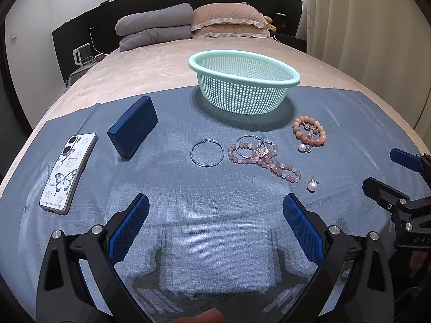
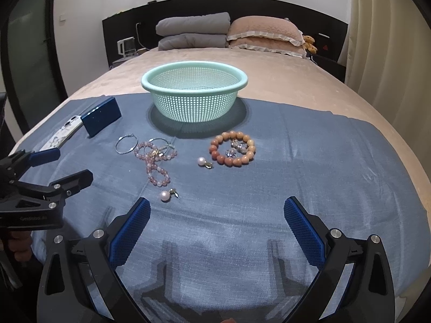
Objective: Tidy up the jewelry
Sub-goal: 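Move both open tools toward the jewelry on the blue cloth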
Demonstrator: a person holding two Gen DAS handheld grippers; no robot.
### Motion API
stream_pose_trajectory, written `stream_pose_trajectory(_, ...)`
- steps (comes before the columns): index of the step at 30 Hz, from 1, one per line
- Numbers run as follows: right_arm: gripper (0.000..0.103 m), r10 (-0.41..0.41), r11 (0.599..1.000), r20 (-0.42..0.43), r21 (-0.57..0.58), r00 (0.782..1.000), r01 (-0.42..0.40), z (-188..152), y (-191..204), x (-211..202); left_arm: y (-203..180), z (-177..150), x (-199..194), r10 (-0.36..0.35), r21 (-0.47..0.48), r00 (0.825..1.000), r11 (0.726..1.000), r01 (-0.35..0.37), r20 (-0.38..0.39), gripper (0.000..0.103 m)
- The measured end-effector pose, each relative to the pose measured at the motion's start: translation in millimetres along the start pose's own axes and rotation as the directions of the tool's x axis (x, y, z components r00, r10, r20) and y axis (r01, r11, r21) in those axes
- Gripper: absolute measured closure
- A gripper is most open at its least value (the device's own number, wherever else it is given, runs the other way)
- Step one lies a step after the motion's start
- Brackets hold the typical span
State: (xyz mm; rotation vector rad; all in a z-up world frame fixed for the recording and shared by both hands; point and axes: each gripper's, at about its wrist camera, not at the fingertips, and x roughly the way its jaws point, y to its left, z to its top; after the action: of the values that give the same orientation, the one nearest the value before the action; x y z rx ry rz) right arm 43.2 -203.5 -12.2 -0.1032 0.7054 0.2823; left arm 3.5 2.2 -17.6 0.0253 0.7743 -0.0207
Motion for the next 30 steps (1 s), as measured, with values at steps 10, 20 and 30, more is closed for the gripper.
stream_pose_trajectory(10,0.008,0.003,1.000,-0.002,-0.007,1.000,-0.003,0.2,1.6,0.6,0.0,-0.5,4.2,-0.010,-0.002,1.000,1.000,0.010,-0.019,0.006)
stream_pose_trajectory(20,0.008,0.005,1.000,-0.015,-0.018,1.000,-0.005,0.2,3.2,5.8,2.3,-1.3,11.8,-0.014,-0.004,0.999,1.000,0.014,-0.038,0.006)
stream_pose_trajectory(30,0.008,0.018,1.000,-0.044,0.000,0.999,-0.018,2.1,1.7,17.5,5.6,-2.3,24.6,-0.022,-0.008,0.998,1.000,0.021,-0.062,0.006)
